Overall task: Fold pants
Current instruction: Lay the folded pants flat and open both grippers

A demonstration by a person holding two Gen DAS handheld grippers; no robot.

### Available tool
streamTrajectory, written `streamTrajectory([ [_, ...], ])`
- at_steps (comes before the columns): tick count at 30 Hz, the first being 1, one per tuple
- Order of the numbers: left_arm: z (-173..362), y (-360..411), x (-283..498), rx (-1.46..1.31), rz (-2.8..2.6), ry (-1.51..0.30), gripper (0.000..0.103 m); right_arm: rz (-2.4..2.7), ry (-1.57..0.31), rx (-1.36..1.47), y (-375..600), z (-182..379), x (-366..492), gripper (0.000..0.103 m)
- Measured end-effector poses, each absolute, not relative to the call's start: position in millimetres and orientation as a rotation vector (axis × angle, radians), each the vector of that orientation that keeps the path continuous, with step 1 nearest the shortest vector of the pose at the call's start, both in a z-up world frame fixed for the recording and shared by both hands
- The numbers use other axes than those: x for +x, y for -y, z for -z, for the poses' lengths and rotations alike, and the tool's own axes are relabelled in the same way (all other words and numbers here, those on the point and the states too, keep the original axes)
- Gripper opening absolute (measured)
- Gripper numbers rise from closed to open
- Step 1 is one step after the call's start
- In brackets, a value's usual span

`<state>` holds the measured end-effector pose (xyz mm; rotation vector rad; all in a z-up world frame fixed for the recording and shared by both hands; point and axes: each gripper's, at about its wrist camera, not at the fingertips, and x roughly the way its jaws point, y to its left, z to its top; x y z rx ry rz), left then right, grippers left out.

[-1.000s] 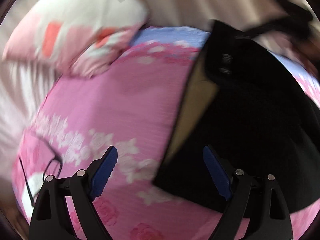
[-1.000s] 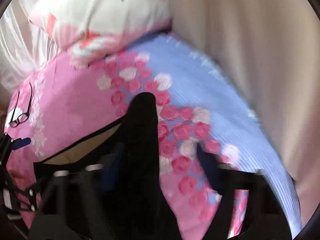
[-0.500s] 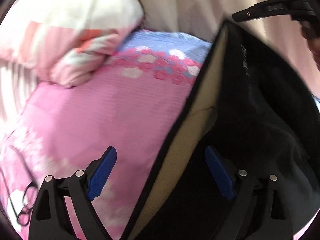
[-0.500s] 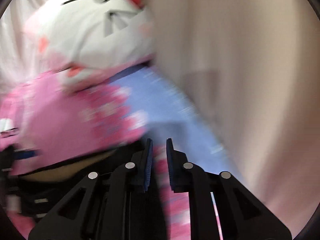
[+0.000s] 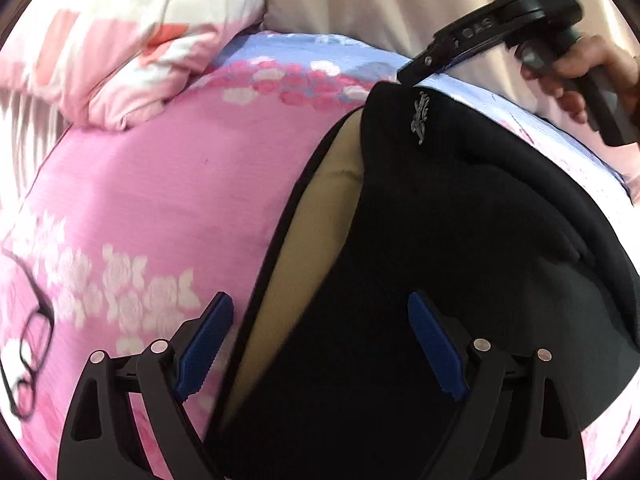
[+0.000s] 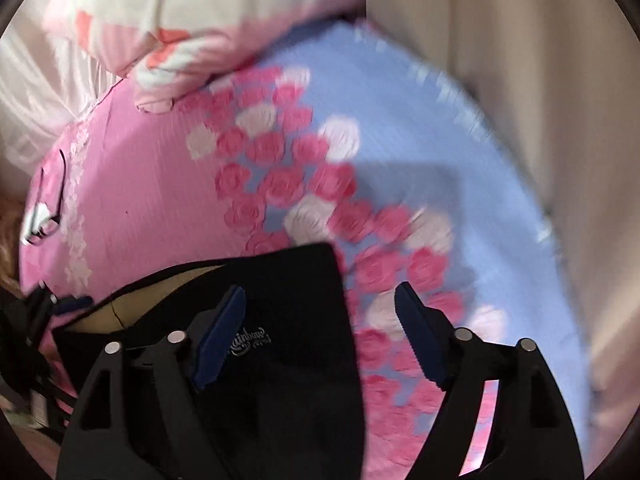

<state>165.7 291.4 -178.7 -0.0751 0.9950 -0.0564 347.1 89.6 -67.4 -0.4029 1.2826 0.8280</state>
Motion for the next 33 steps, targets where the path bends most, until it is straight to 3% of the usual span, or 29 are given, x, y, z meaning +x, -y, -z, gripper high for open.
streamTrajectory([
  [2, 180.0, -289.1, 164.6, -0.078, 0.034, -0.985, 0.088, -0.833, -1.289, -0.408, -93.5, 75.2, 344.9, 0.035],
  [4, 180.9, -288.1, 166.9, -0.100, 0.026, -0.974, 0.089, -0.809, -1.237, -0.458, -96.2, 69.2, 341.3, 0.015],
  [6, 182.6, -289.5, 177.6, -0.117, 0.021, -0.958, 0.092, -0.771, -1.170, -0.465, -93.3, 49.1, 339.0, 0.008],
  [12, 175.7, -304.0, 176.5, -0.180, 0.007, -1.000, 0.093, -0.762, -0.828, -0.570, -106.1, -45.9, 236.5, 0.007],
  [16, 175.3, -330.3, 137.3, -0.181, -0.042, -1.013, 0.092, -0.934, -0.942, -0.437, -132.9, -17.3, 128.9, 0.007],
  [20, 171.8, -375.2, 73.9, -0.166, -0.216, -1.054, 0.092, -1.017, -1.039, -0.402, -169.9, 48.5, 54.2, 0.007],
  [24, 156.8, -407.0, 18.3, -0.048, -0.402, -1.069, 0.090, -1.055, -1.212, -0.297, -178.6, 83.1, 35.3, 0.014],
  [26, 141.3, -408.4, 7.5, -0.016, -0.426, -1.040, 0.090, -1.043, -1.111, -0.205, -143.0, 50.7, 33.3, 0.011],
  [27, 133.2, -405.1, 4.0, -0.006, -0.417, -1.022, 0.090, -0.983, -1.066, -0.177, -118.7, 36.0, 34.8, 0.023],
  [28, 125.5, -400.2, 3.4, 0.002, -0.402, -1.007, 0.090, -0.900, -1.039, -0.161, -90.0, 25.6, 38.4, 0.055],
  [29, 115.0, -389.4, 5.5, 0.005, -0.362, -0.990, 0.090, -0.762, -1.007, -0.164, -47.8, 18.5, 39.9, 0.071],
  [30, 108.5, -379.4, 4.7, 0.004, -0.321, -0.982, 0.090, -0.645, -0.976, -0.188, -12.6, 16.9, 36.4, 0.080],
  [32, 97.0, -351.5, 13.5, 0.008, -0.232, -0.963, 0.092, -0.452, -0.954, -0.315, 59.3, 25.4, 22.7, 0.077],
  [33, 92.2, -330.2, 19.1, 0.009, -0.168, -0.949, 0.092, -0.371, -0.994, -0.375, 89.1, 36.2, 17.6, 0.062],
])
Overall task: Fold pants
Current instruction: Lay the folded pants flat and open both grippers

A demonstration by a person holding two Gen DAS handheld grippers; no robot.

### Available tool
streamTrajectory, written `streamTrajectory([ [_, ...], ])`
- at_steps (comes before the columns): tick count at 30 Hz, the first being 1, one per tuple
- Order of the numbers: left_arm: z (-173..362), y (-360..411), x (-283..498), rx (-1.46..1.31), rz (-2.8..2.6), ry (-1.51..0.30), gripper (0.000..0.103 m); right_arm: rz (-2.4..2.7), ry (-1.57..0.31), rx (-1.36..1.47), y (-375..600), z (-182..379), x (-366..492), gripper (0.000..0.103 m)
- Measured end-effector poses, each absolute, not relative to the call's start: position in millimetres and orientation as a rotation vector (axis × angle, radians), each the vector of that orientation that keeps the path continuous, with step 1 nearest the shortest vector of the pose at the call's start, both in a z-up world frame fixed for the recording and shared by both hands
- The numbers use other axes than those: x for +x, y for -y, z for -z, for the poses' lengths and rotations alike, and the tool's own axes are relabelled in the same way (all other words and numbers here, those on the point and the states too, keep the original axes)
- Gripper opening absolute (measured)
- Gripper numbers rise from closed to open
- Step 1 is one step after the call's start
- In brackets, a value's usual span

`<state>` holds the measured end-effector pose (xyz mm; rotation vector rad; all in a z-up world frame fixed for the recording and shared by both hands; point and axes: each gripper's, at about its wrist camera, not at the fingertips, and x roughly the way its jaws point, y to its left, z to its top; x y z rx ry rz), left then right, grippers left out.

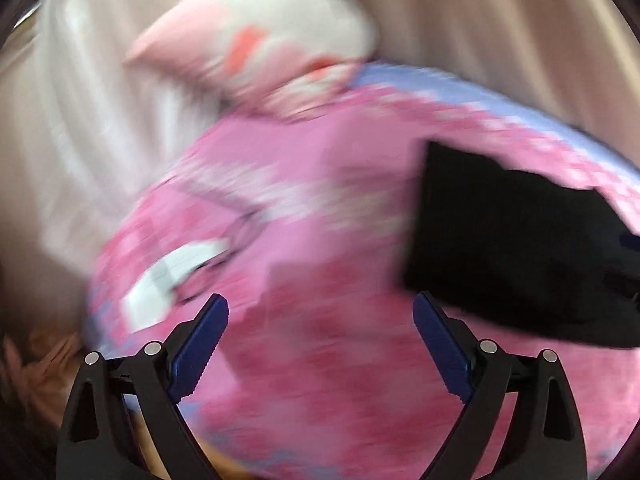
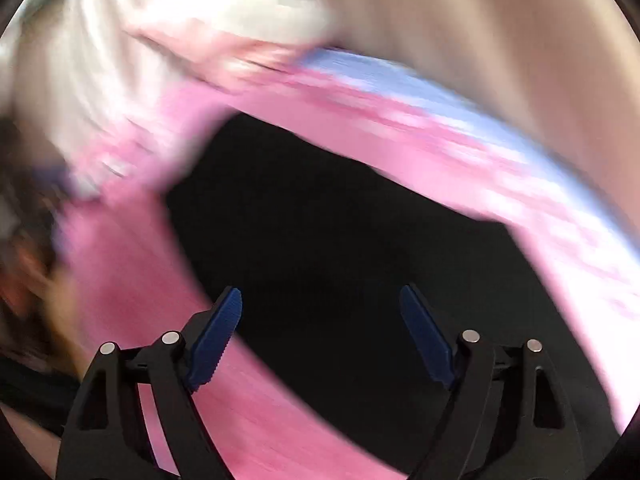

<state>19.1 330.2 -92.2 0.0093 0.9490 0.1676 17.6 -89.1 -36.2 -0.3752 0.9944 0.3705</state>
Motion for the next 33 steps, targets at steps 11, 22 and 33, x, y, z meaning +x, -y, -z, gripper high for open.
streamTrajectory([
  [11, 95.4, -165.2, 59.0, 0.090, 0.101, -0.972, 0.091, -0.245, -0.999, -0.396, 173.9, 92.7, 31.6, 0.049],
  [22, 105.9, -164.5, 77.5, 0.168, -0.075, -1.029, 0.092, -0.542, -1.101, -0.558, 187.4, 58.6, -30.3, 0.004],
  [33, 105.7, -135.4, 81.6, 0.251, -0.087, -1.020, 0.091, 0.137, -1.053, 0.224, 387.1, 37.7, -56.4, 0.067],
])
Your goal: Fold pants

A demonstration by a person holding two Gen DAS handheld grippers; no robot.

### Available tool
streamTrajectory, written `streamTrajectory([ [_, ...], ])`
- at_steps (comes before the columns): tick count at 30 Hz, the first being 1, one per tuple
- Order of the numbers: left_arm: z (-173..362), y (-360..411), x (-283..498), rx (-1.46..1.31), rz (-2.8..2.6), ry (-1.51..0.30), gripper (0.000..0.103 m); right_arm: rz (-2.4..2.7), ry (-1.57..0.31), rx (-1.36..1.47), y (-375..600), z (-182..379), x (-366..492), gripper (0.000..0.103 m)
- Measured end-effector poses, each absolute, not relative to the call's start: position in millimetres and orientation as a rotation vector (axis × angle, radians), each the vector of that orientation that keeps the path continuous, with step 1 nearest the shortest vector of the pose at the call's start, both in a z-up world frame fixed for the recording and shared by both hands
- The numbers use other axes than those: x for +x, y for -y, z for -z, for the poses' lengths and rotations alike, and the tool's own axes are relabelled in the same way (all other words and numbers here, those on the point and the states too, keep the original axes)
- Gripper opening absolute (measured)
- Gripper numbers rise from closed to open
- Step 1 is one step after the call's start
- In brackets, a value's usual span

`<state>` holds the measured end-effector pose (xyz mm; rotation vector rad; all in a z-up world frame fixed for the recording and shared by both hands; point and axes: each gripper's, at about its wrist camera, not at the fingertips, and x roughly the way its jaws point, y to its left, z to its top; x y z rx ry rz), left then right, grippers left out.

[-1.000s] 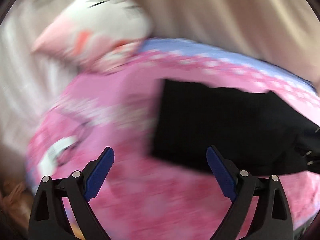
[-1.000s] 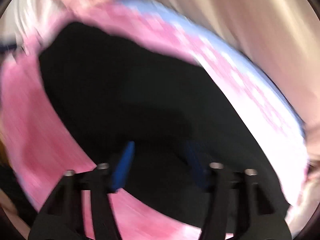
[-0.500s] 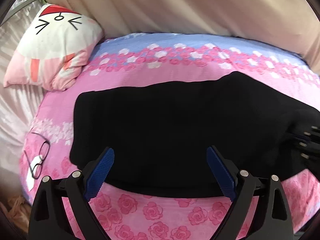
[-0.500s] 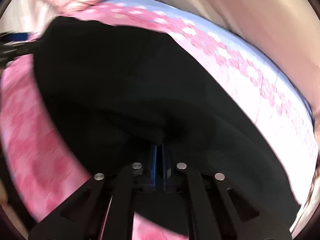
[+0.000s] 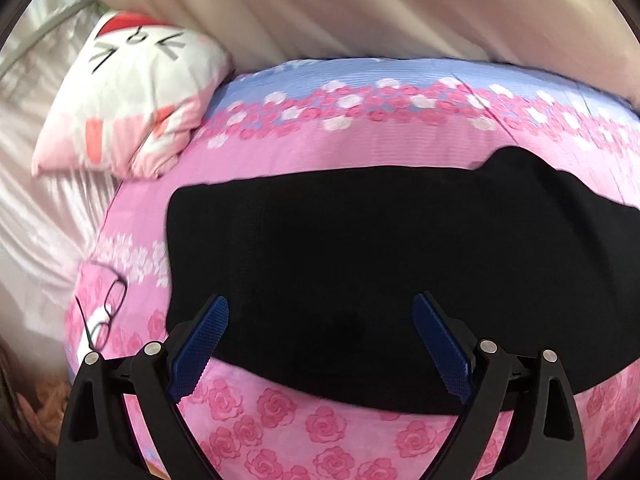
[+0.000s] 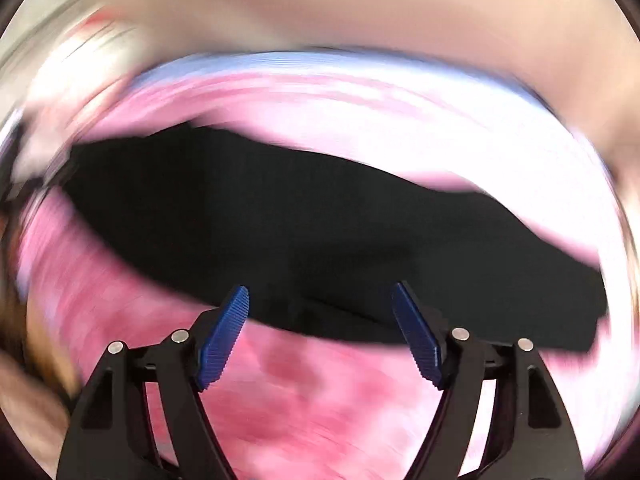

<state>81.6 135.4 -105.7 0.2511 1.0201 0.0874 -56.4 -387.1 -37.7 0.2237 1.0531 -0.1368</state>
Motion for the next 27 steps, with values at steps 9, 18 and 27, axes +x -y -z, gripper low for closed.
streamTrajectory([
  [9, 81.9, -26.8, 81.1, 0.295, 0.097, -0.942, 0.091, 0.467, -1.148, 0.370, 582.1, 78.4, -84.8, 0.066],
  [18, 81.3, 74.6, 72.0, 0.386, 0.160, -0.935, 0.092, 0.189, -1.151, 0.174, 615.2, 53.3, -68.7, 0.012],
  [27, 105.4, 90.6, 74.2, 0.436, 0.046, -0.983, 0.092, 0.178, -1.203, 0.190, 666.0, 82.3, -42.1, 0.067],
])
